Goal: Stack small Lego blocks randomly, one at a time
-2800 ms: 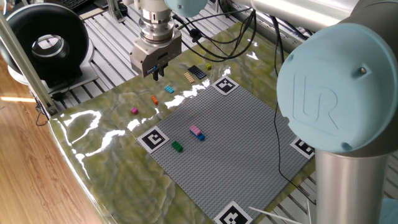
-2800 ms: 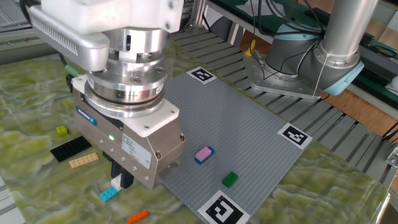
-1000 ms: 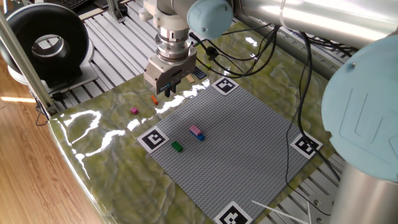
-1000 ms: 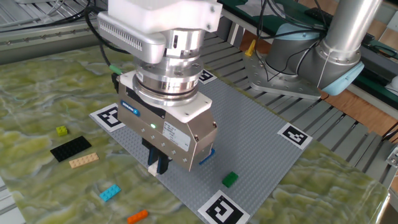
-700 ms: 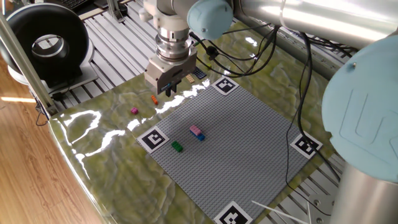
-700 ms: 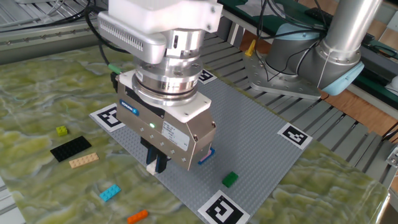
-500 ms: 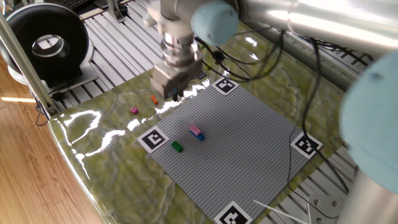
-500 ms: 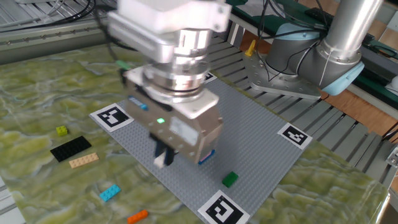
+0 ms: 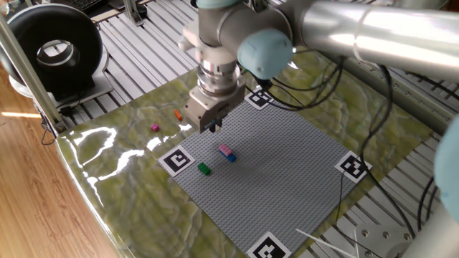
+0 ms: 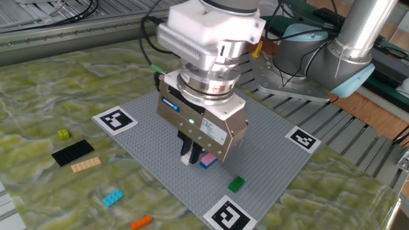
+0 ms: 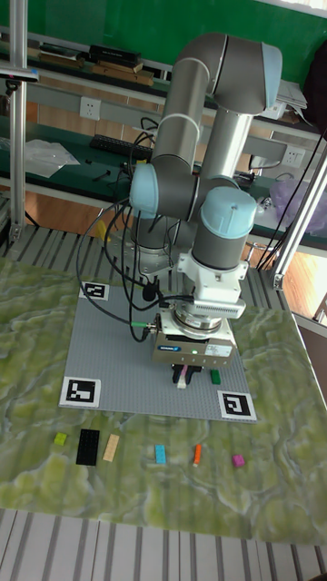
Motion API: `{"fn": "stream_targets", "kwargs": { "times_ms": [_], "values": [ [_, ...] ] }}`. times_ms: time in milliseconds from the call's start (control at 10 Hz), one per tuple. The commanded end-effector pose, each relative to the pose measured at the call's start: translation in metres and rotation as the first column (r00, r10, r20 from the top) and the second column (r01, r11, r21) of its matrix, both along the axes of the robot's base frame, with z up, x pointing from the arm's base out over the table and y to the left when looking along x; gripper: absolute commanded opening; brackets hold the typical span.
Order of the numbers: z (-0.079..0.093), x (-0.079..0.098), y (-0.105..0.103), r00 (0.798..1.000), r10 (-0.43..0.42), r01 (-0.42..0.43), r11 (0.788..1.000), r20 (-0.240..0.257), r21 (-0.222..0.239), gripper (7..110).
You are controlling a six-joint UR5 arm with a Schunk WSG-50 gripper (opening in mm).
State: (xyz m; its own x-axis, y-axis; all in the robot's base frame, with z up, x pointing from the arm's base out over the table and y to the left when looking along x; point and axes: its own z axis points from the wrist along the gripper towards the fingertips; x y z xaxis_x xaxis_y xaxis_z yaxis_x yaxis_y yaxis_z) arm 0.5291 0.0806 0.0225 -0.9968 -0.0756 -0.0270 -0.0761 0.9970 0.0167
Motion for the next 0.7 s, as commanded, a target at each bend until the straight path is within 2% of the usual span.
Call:
{"fn": "stream_targets", "kwargs": {
  "times_ms": [0,200,400,600],
  "values": [
    [0.008,-0.005,0.000,1.000,-0.003,0.003,1.000,-0.021,0.005,7],
    [0.009,-0.006,0.005,1.000,0.010,-0.009,1.000,-0.023,0.027,7],
    [0.011,0.007,0.025,0.999,0.017,-0.020,0.994,0.029,0.107,7],
    [0.009,0.004,0.011,1.000,-0.012,0.011,0.999,0.014,0.050,7]
  ]
}}
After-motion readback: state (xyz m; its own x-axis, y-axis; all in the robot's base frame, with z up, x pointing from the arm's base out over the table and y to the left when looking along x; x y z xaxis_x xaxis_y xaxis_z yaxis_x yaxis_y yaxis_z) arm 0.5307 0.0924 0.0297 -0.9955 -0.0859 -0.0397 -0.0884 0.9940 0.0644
